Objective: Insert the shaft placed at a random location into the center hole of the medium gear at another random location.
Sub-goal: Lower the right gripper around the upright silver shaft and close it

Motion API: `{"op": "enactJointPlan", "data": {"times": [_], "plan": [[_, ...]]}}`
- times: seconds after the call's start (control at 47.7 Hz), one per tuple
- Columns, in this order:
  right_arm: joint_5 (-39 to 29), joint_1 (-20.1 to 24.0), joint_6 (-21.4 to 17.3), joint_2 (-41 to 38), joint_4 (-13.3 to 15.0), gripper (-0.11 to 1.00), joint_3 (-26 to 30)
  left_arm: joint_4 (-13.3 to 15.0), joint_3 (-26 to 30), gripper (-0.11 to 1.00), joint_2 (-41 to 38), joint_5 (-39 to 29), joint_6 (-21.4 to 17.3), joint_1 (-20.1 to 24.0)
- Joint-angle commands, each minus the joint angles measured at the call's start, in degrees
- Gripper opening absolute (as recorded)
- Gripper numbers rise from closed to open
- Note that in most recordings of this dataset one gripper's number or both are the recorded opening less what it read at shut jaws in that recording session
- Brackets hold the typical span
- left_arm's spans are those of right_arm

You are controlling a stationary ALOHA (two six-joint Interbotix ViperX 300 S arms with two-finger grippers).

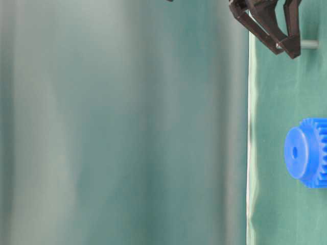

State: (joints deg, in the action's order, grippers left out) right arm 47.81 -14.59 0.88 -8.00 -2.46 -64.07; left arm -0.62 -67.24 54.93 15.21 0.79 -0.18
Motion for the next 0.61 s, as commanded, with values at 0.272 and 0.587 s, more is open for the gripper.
{"op": "enactJointPlan", "data": {"times": [0.272, 0.587], "plan": [[0.79, -0.26, 0.44, 0.7, 0.7, 0.13, 0.44, -0.09, 1.14, 0.0, -0.44, 0.26, -0.09, -0.09], [0.0, -0.26, 0.18, 2.02, 0.7, 0.13, 0.79, -0.09, 1.14, 0.0, -0.44, -0.09, -0.09, -0.09]]}}
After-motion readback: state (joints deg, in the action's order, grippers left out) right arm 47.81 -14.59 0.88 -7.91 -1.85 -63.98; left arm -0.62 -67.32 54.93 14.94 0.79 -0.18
